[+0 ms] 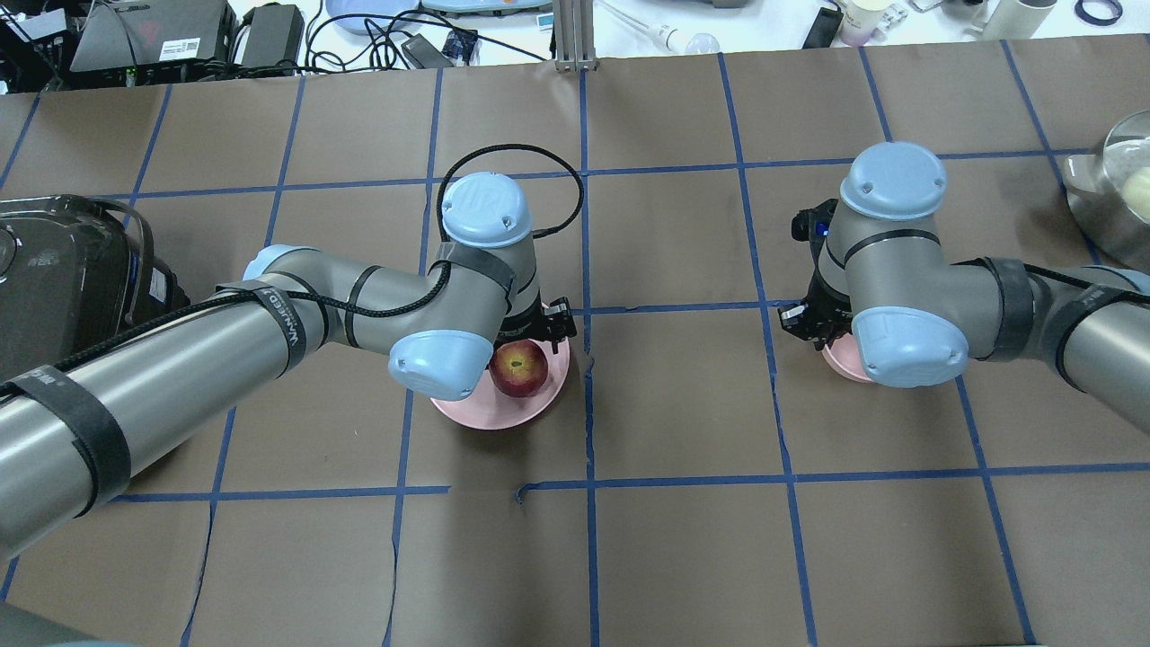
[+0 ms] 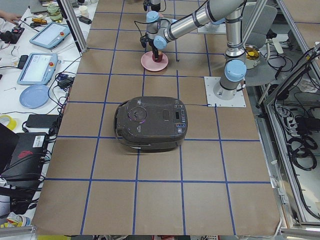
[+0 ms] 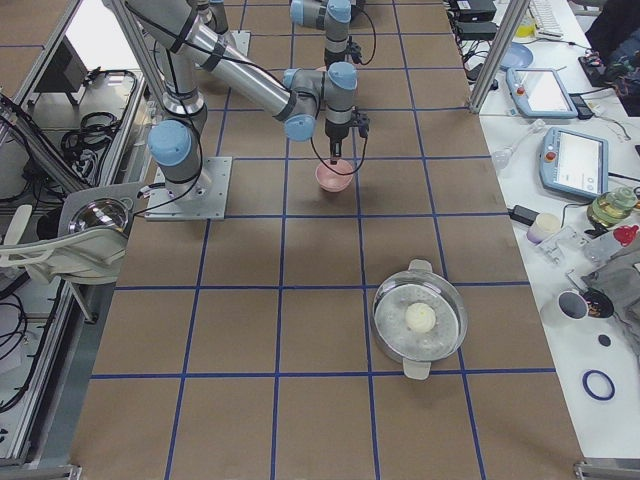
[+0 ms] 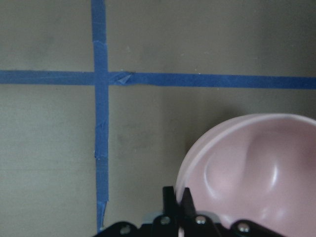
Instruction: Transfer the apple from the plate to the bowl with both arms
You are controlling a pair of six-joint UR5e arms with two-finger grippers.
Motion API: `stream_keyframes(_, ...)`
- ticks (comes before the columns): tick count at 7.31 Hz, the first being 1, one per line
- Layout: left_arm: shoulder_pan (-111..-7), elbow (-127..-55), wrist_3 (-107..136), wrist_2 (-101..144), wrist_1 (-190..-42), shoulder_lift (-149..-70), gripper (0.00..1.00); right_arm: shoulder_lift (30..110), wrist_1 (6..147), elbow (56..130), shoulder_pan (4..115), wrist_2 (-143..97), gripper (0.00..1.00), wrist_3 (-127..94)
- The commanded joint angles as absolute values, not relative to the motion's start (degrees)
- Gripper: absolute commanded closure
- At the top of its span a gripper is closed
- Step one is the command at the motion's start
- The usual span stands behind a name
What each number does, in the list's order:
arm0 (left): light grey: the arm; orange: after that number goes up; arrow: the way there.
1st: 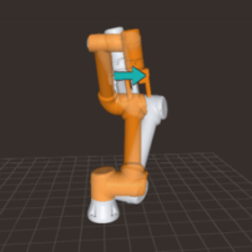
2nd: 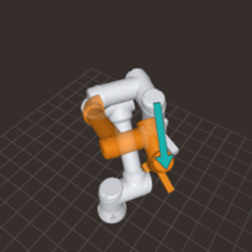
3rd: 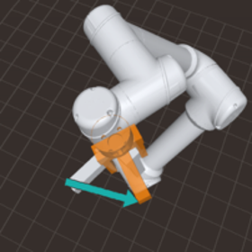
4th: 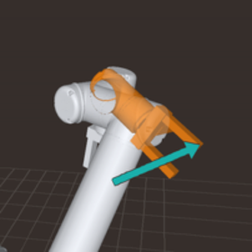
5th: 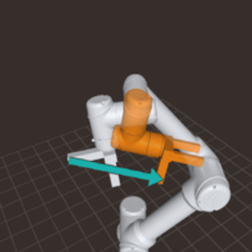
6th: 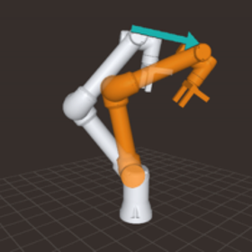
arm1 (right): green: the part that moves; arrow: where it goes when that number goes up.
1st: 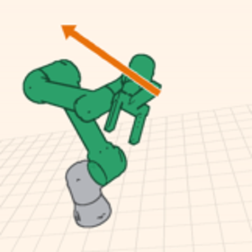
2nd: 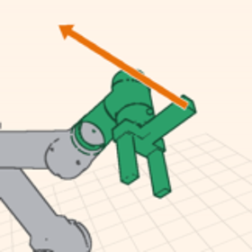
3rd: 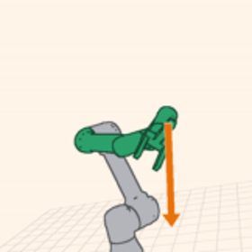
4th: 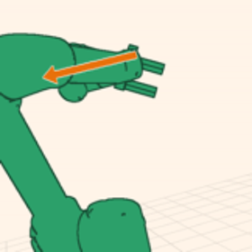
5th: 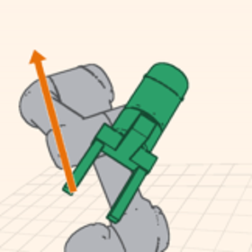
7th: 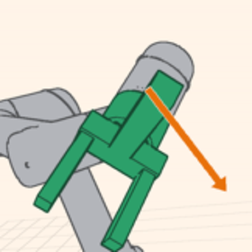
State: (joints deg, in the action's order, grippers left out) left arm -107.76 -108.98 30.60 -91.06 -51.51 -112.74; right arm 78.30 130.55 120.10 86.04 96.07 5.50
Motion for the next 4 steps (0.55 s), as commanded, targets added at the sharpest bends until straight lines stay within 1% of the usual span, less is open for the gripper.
stream_keyframes(1, -107.75, -109.07, 30.59, -91.14, -51.5, -113.03, 0.11, 78.66, 130.52, 119.88, 86.65, 96.15, 1.0, 4.84)
stream_keyframes(2, -107.75, -109.07, 30.5, -91.06, -51.5, -113.03, 0.14, 78.84, 130.43, 119.45, 87.36, 95.37, 1.0, 4.57)
stream_keyframes(4, -107.58, -109.07, 25.94, -91.23, -51.5, -111.8, 0.42, 78.4, 130.43, 117.17, 95.32, 95.27, 1.0, -2.06)
